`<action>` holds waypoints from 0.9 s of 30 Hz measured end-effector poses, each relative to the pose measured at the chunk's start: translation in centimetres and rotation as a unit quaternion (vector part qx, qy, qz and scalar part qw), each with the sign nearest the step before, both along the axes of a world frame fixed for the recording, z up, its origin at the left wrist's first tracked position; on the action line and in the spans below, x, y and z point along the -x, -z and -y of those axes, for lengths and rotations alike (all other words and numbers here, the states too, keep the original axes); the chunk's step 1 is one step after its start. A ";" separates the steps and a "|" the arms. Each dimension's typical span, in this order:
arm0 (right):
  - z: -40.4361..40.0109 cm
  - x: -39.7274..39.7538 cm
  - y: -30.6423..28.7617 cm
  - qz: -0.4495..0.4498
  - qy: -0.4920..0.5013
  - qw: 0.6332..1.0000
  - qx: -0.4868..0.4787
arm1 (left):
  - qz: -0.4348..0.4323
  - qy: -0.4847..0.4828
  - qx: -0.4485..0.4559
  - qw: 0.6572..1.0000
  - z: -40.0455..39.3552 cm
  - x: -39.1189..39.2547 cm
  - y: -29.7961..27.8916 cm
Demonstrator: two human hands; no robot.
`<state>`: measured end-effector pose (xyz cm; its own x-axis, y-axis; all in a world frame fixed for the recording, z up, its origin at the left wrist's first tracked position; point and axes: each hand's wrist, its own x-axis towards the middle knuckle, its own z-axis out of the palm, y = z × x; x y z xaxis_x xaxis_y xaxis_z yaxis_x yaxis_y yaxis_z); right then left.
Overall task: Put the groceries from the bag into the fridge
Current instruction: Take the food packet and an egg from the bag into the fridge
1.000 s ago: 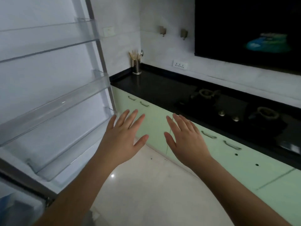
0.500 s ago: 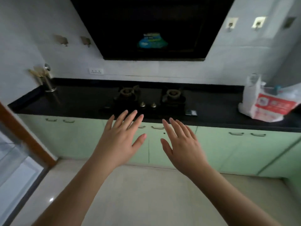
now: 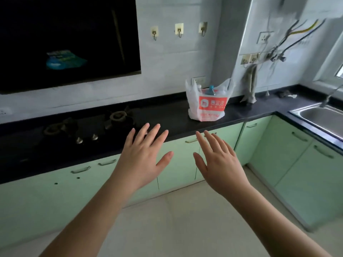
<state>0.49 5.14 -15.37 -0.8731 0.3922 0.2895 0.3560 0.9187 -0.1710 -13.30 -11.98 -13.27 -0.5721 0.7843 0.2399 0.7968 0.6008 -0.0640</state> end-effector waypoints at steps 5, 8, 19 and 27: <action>-4.5 -1.7 -0.6 -0.002 0.061 0.998 0.019 | 0.006 0.058 0.008 0.998 -6.1 -0.1 -0.8; -6.8 -1.8 -0.7 -0.002 0.091 0.996 0.020 | 0.009 0.082 0.006 0.997 -9.4 0.8 -0.9; -14.1 5.0 -0.8 0.021 0.157 0.987 0.007 | 0.002 0.139 -0.014 0.990 -18.1 9.9 -0.2; -19.4 9.8 -1.1 0.013 0.187 0.982 -0.001 | 0.005 0.185 -0.018 0.983 -24.6 16.1 -0.1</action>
<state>-9.28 24.53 -14.31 -0.6747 0.6870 0.2697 0.6737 0.7226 -0.1552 -29.45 12.58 -13.19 -0.2521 0.9303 0.2665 0.9616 0.2717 -0.0389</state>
